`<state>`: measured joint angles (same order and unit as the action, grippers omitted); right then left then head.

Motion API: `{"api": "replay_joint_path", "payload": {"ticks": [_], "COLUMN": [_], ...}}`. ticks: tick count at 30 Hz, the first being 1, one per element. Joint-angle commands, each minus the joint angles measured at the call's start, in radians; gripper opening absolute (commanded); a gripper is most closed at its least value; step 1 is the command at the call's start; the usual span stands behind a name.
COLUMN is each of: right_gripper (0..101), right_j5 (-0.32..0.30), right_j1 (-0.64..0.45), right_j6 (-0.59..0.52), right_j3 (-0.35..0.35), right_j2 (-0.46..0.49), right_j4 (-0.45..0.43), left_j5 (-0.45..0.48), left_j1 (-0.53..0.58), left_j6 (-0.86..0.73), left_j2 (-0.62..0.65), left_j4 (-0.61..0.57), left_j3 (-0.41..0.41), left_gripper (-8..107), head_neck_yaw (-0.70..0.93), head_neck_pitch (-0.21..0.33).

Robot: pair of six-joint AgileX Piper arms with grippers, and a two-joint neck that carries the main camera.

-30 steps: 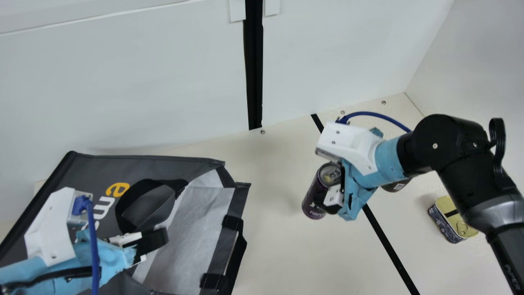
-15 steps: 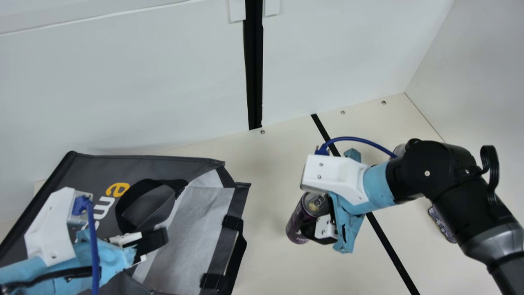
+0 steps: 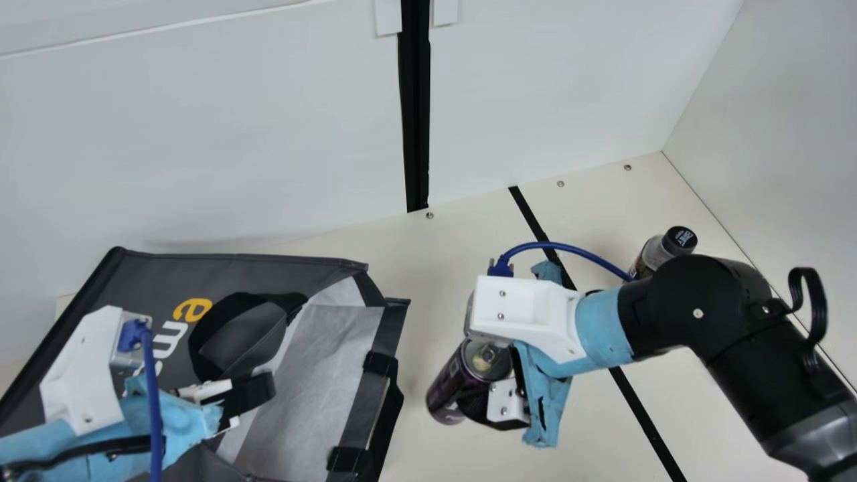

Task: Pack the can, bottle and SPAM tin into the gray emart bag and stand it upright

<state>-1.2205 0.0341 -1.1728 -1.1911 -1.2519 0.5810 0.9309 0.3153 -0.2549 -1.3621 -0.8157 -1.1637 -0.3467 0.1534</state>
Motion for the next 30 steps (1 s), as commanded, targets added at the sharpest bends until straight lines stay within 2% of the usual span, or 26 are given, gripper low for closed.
{"api": "replay_joint_path", "payload": {"ticks": [1,16,30], "right_gripper": [0,0,0], "right_j5": [0.0,0.0,0.0], "right_j1": [0.019,0.094,0.058], "right_j6": [0.026,0.154,0.123], "right_j3": [-0.009,-0.098,-0.136], "right_j2": [0.007,0.04,0.006], "right_j4": [0.02,0.142,0.242], "left_j5": [0.0,0.0,0.0], "left_j1": [0.0,0.0,0.0], "left_j6": [0.0,0.0,0.0], "left_j2": [0.0,0.0,0.0], "left_j4": [0.0,0.0,0.0], "left_j3": [0.0,0.0,0.0], "left_gripper": [-8,-8,-8], "head_neck_yaw": [-0.002,-0.002,-0.002], "head_neck_pitch": [0.021,0.021,0.021]}}
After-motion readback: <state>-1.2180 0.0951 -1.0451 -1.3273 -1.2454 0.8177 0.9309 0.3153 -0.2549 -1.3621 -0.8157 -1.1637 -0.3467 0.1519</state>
